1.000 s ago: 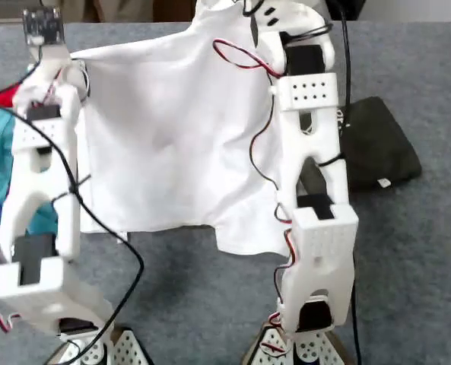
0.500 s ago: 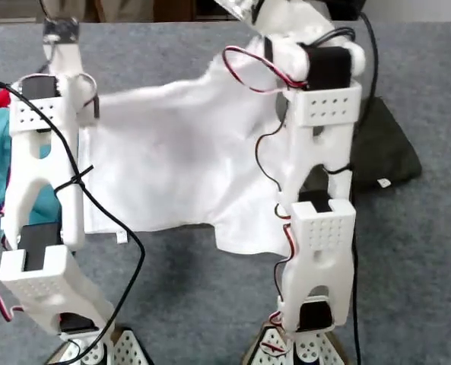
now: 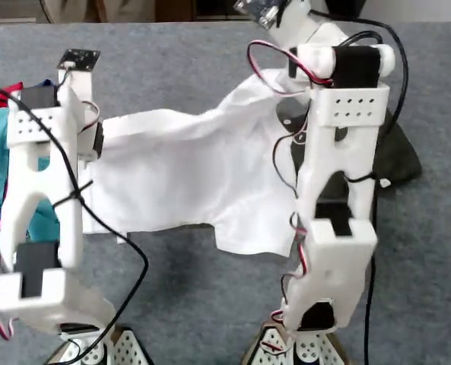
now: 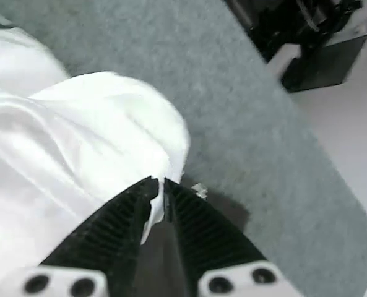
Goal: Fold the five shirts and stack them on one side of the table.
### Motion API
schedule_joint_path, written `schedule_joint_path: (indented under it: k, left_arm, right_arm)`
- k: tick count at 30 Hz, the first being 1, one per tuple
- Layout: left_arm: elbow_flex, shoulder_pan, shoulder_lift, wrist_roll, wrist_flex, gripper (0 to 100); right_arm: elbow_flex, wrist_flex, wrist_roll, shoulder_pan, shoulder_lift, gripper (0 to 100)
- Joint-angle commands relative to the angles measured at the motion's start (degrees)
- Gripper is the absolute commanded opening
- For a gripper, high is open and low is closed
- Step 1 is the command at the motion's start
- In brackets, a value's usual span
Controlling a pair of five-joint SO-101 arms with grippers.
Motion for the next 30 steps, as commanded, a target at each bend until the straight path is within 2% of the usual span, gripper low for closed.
schedule_joint_path:
  k: [1, 6, 10, 15, 22, 27, 30]
  left_arm:
    - [12.8, 0.0, -9.3, -5.6, -10.1, 2]
    - [32.4, -1.4, -20.0, -7.4, -21.1, 2]
    - [39.0, -2.2, -25.3, -7.4, -22.7, 2]
    - [40.6, -4.9, -25.6, -7.4, -22.7, 2]
    - [41.9, -3.3, -21.9, -7.4, -22.7, 2]
    - [40.0, -1.6, -16.8, -4.9, -25.1, 2]
    - [36.7, -1.2, -13.2, -3.3, -24.0, 2]
  right_arm:
    - [19.7, -1.8, 0.6, -1.5, -9.5, 0.2]
    - [41.2, -10.4, 0.6, -0.6, -19.0, 0.2]
    - [55.3, -16.5, 2.5, 0.6, -27.4, 0.2]
    - [70.3, -19.1, 4.5, 0.2, -37.8, 0.2]
    - [89.6, -25.3, 4.6, 0.4, -49.5, 0.2]
    - [98.3, -31.6, 4.7, 0.6, -54.5, 0.2]
    - [101.2, -31.9, 5.8, 0.1, -55.1, 0.2]
